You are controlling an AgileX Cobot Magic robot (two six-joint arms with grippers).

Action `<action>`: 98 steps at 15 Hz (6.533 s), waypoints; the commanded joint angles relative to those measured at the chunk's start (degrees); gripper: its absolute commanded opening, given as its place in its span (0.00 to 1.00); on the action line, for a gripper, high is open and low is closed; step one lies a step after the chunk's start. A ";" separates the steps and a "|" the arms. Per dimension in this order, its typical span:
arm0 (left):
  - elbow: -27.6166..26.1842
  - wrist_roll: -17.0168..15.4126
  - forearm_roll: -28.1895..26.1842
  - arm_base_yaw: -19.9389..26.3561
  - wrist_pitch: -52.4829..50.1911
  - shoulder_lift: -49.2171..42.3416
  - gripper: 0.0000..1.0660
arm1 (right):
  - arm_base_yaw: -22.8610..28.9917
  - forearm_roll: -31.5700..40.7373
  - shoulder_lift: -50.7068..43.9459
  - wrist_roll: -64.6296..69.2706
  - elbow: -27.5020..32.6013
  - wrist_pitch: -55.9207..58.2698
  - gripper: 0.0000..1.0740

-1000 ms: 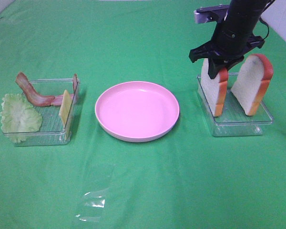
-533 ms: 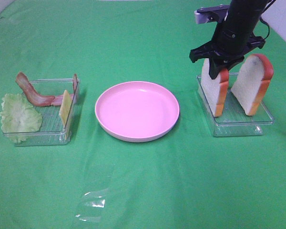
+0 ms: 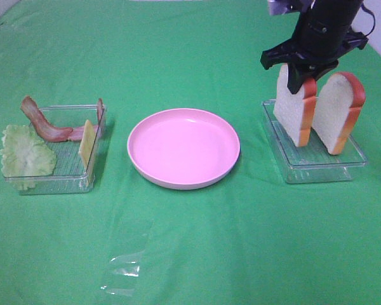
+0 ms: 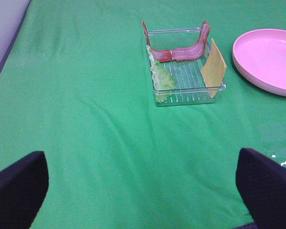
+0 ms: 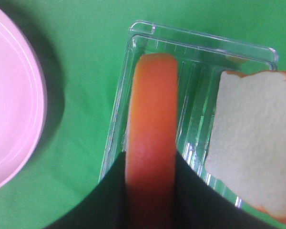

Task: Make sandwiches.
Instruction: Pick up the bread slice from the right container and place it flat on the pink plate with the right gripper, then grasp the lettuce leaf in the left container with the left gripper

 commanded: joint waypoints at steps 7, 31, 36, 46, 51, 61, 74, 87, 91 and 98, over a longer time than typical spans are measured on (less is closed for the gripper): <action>0.11 0.11 -0.52 0.17 -0.17 -0.63 0.94 | 0.11 18.85 -11.34 -4.41 0.00 0.40 0.00; 0.11 0.17 -0.52 0.17 -0.17 -0.63 0.94 | 13.98 25.55 9.51 -8.94 0.06 -18.91 0.16; 0.11 0.17 -0.52 0.17 -0.17 -0.63 0.94 | 13.98 14.32 5.73 -8.94 0.00 -15.24 0.93; 0.11 0.17 -0.52 0.17 -0.17 -0.63 0.94 | 13.98 -1.55 -4.87 -2.98 0.06 14.04 0.93; 0.11 0.17 -0.52 0.17 -0.17 -0.63 0.94 | 13.98 2.12 -7.45 -1.66 4.98 17.99 0.93; 0.11 0.17 -0.52 0.17 -0.17 -0.63 0.94 | -5.16 12.72 -45.78 -0.97 53.40 11.75 0.93; 0.11 0.17 -0.52 0.17 -0.17 -0.63 0.94 | -13.46 7.51 -112.47 -4.24 68.70 -0.17 0.93; 0.11 0.23 -0.46 0.17 -0.17 -0.11 0.94 | -13.35 7.62 -117.06 -3.95 70.24 4.76 0.93; 0.11 0.23 -0.46 0.17 -0.17 -0.11 0.94 | -13.35 7.62 -117.06 -3.95 70.24 4.76 0.93; 0.11 0.23 -0.46 0.17 -0.17 -0.11 0.94 | -13.35 7.62 -117.06 -3.95 70.24 4.76 0.93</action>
